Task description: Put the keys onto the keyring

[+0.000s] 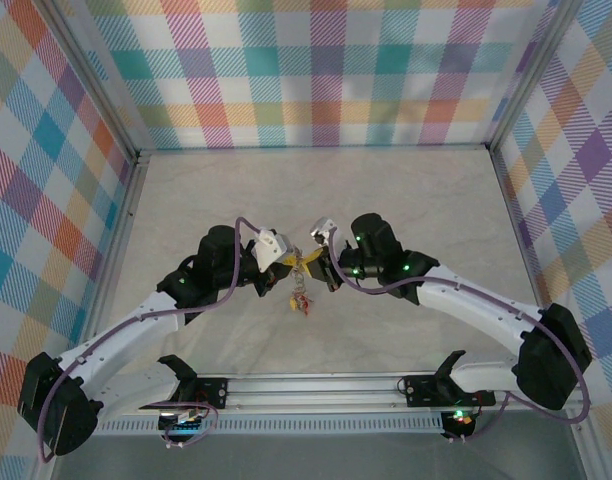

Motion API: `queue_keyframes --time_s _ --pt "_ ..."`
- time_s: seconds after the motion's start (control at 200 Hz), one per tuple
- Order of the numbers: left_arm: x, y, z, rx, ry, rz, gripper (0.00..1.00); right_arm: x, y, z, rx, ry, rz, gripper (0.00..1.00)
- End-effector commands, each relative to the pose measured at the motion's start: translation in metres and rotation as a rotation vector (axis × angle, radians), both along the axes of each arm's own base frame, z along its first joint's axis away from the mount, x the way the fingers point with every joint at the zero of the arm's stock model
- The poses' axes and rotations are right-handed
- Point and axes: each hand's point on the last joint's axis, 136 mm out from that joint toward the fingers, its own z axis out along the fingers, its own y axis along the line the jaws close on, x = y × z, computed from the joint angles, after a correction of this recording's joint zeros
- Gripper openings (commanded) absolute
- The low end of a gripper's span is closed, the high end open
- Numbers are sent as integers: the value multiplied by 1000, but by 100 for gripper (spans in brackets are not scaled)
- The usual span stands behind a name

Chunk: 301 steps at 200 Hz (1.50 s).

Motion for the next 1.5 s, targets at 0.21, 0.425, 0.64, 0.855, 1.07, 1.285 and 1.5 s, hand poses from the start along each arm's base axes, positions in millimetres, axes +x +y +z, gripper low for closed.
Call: queue_keyframes --time_s 0.21,0.425,0.64,0.855,1.07,1.285,1.5 --pt "-6 -12 31 -75 -95 -64 0 12 3 8 -9 31 -63 0" --pt "-10 -17 28 -65 -63 -100 0 12 6 17 11 24 -53 0" --pt "-8 -13 30 -68 -96 -73 0 14 3 16 -9 49 -82 0" --pt "-11 -9 39 -119 -138 -58 0 10 0 21 -7 138 -96 0" --pt "-17 -6 50 -161 -199 -66 0 1 -4 28 -3 210 -76 0" --pt "-17 -3 59 -192 -250 -50 0 -9 -6 38 33 250 -23 0" --pt "-18 -3 59 -190 -253 -59 0 -13 -8 39 22 251 6 16"
